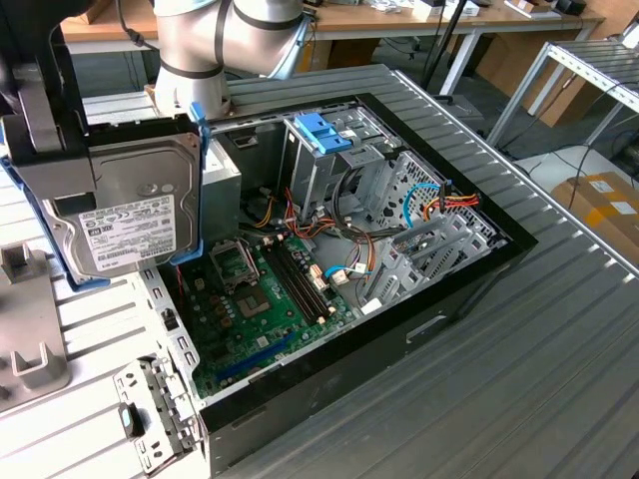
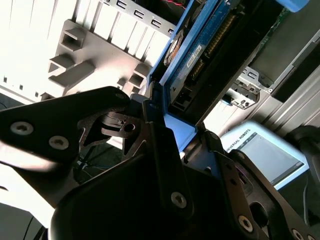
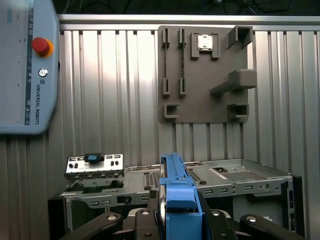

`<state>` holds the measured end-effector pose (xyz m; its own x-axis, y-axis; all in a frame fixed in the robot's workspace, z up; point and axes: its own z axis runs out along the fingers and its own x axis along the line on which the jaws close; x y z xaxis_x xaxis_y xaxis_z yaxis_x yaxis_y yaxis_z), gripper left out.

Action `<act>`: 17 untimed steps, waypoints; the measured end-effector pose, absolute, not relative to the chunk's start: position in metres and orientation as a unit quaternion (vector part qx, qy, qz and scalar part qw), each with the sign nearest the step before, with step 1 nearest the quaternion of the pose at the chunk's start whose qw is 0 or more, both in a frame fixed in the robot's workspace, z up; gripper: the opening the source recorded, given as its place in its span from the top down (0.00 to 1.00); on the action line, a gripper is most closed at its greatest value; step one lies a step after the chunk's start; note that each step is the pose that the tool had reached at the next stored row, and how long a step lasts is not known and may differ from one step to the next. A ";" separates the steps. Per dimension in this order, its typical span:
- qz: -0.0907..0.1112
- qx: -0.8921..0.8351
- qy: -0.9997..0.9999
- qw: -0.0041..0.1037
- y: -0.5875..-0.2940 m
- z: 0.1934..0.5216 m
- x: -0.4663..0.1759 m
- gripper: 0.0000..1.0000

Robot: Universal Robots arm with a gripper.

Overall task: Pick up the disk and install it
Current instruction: 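Pick up the disk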

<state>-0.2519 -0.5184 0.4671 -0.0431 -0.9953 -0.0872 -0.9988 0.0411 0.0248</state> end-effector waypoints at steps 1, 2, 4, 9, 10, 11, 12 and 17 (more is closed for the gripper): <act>0.039 -0.691 0.721 0.023 -0.519 0.467 -0.251 0.63; 0.039 -0.691 0.721 0.023 -0.519 0.467 -0.250 0.63; 0.039 -0.691 0.721 0.023 -0.520 0.466 -0.249 0.63; 0.039 -0.691 0.721 0.023 -0.522 0.466 -0.246 0.63; 0.039 -0.691 0.721 0.023 -0.523 0.466 -0.246 0.63; 0.039 -0.691 0.721 0.023 -0.523 0.466 -0.245 0.63; 0.039 -0.691 0.721 0.023 -0.523 0.466 -0.245 0.63; 0.039 -0.691 0.721 0.023 -0.526 0.465 -0.242 0.63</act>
